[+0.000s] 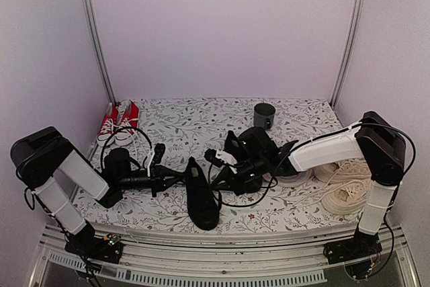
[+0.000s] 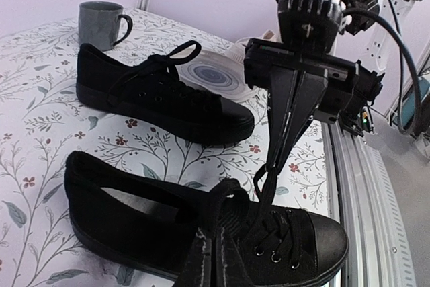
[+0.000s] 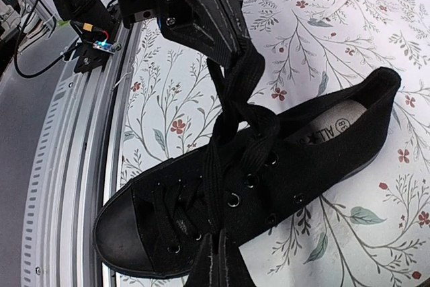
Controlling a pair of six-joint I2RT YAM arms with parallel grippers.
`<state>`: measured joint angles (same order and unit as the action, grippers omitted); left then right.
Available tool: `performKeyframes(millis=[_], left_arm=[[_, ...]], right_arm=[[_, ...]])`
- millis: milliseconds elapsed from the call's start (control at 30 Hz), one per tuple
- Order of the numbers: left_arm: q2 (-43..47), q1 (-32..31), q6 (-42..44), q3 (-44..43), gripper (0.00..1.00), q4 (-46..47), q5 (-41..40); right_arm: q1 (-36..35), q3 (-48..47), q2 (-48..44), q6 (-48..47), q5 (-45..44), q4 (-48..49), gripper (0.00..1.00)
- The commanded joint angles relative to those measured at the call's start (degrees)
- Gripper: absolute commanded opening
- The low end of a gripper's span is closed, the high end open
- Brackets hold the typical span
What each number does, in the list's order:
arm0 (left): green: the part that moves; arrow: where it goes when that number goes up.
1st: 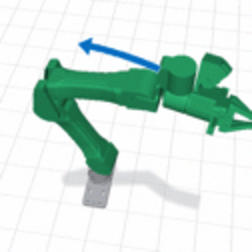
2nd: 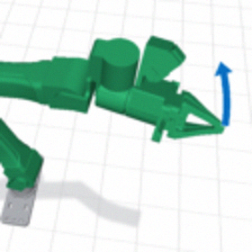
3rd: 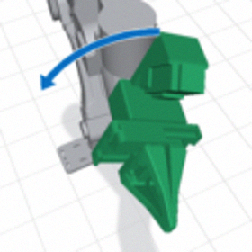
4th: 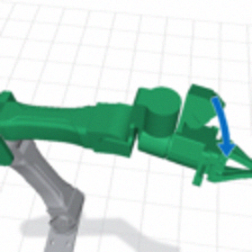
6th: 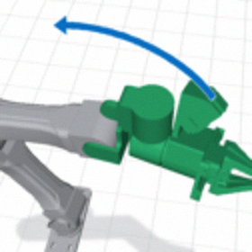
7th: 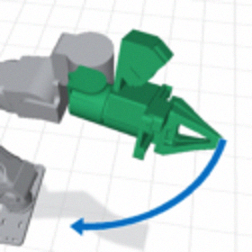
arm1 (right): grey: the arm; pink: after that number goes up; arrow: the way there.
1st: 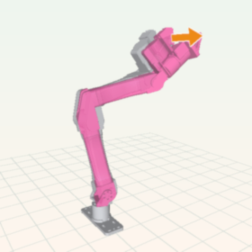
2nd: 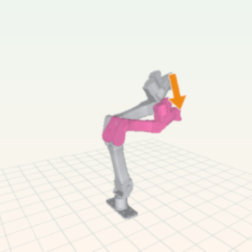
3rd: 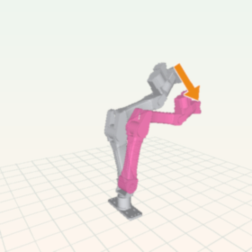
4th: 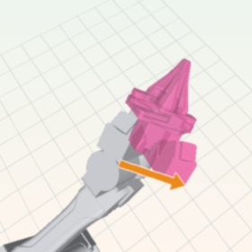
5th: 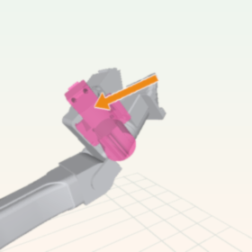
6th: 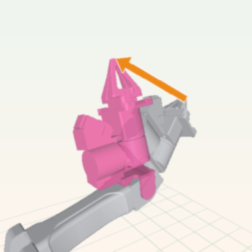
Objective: Tie the shoes
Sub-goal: Tie the loops with the shoelace on the shoe.
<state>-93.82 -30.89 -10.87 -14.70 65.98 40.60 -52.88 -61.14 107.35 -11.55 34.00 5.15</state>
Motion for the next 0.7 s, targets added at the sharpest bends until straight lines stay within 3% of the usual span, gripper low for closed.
performKeyframes(millis=[0, 400, 433, 533, 667], left_arm=[[-1.63, 1.06, 1.96, -0.71, 0.0, 1.31, 3.84], [-2.58, 1.98, 3.11, -0.7, 0.02, 1.86, 4.29], [-2.36, 2.09, 2.75, -0.97, 0.07, 1.95, 4.17], [-0.21, 2.23, 0.3, -1.03, 0.35, 2.83, 2.98], [5.75, 2.24, -2.06, 2.03, 0.6, 2.97, -0.28]], right_arm=[[-0.24, 2.51, -3.0, 3.13, -1.19, -0.3, 0.01], [0.94, 1.63, 0.03, 7.78, 1.08, 0.93, 0.01], [0.93, 0.72, 0.52, 8.04, 1.39, 1.38, 0.01], [0.89, -0.59, 2.1, 8.79, 1.51, 2.89, 0.01], [0.85, -0.74, 2.62, 8.68, 1.63, 2.95, 0.01]])
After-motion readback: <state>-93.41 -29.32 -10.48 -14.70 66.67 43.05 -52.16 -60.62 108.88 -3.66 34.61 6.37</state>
